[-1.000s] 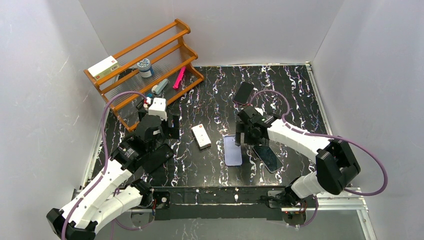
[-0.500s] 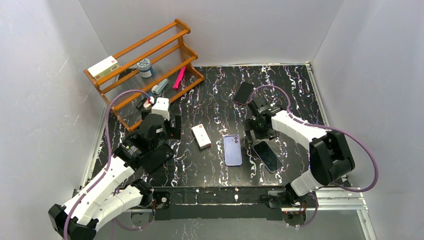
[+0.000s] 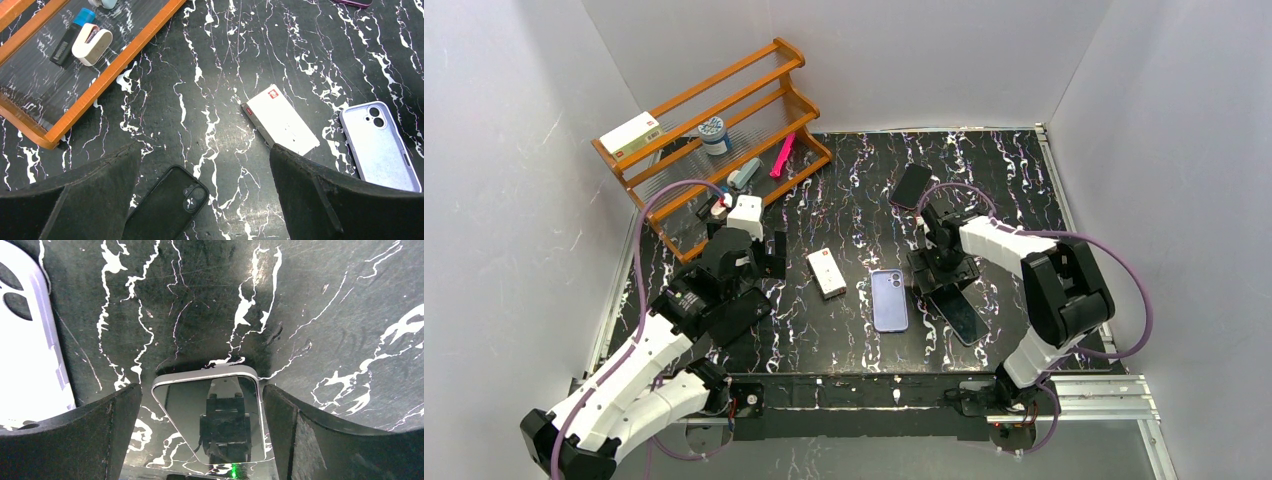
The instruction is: Put the phone into the phone case
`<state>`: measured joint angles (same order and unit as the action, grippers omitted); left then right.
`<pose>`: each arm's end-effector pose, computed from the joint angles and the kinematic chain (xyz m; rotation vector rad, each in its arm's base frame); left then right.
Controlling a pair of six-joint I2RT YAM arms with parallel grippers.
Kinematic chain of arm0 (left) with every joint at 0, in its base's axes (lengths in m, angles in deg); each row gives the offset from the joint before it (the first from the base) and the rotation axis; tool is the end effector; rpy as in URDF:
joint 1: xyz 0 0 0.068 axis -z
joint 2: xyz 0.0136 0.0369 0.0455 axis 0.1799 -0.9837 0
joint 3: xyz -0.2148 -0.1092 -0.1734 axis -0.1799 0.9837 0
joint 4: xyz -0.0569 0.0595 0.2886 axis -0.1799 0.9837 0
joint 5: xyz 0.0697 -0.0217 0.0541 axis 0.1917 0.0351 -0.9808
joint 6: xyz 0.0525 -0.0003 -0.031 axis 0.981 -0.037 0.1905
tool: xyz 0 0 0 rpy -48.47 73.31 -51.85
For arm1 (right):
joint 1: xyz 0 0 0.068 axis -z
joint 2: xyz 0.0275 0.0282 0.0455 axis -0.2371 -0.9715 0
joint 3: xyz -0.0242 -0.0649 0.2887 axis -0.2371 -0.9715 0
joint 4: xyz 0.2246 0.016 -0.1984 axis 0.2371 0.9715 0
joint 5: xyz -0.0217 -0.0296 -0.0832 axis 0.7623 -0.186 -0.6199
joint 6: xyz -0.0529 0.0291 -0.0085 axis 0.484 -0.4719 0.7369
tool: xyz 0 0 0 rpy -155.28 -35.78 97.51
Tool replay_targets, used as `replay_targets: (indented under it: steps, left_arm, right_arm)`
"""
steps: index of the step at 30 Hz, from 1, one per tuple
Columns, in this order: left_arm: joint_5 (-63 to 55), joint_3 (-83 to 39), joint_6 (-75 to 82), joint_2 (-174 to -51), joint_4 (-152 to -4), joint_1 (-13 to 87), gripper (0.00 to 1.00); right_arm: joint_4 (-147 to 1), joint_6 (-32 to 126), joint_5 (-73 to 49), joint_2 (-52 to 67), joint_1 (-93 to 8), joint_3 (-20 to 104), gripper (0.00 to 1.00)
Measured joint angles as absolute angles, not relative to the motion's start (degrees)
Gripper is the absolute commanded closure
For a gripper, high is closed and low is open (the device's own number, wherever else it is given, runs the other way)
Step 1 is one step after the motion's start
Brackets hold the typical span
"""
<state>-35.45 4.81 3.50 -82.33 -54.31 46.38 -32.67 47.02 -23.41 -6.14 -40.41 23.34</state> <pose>0.1813 -0.1097 0.3362 0.1437 1.9140 -0.1649 0.2963 0.1461 0.1582 -0.5026 2.8883 0.0040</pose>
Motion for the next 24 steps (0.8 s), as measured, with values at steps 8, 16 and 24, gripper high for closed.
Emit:
replay_targets:
  steps: [8, 16, 24]
  left_arm:
    - [-35.4, 4.8, 3.5, -82.1, -54.3, 46.4, 0.02]
    - [-35.4, 4.8, 3.5, -82.1, -54.3, 46.4, 0.02]
    - [-35.7, 4.8, 3.5, -81.7, -54.3, 46.4, 0.02]
  right_arm:
    - [-32.5, 48.5, -25.0, -7.4, -40.0, 23.4, 0.03]
    - [-31.0, 50.0, -23.7, -9.2, -38.8, 24.9, 0.15]
    - [-30.8, 50.0, -22.3, -12.0, -38.7, 28.9, 0.19]
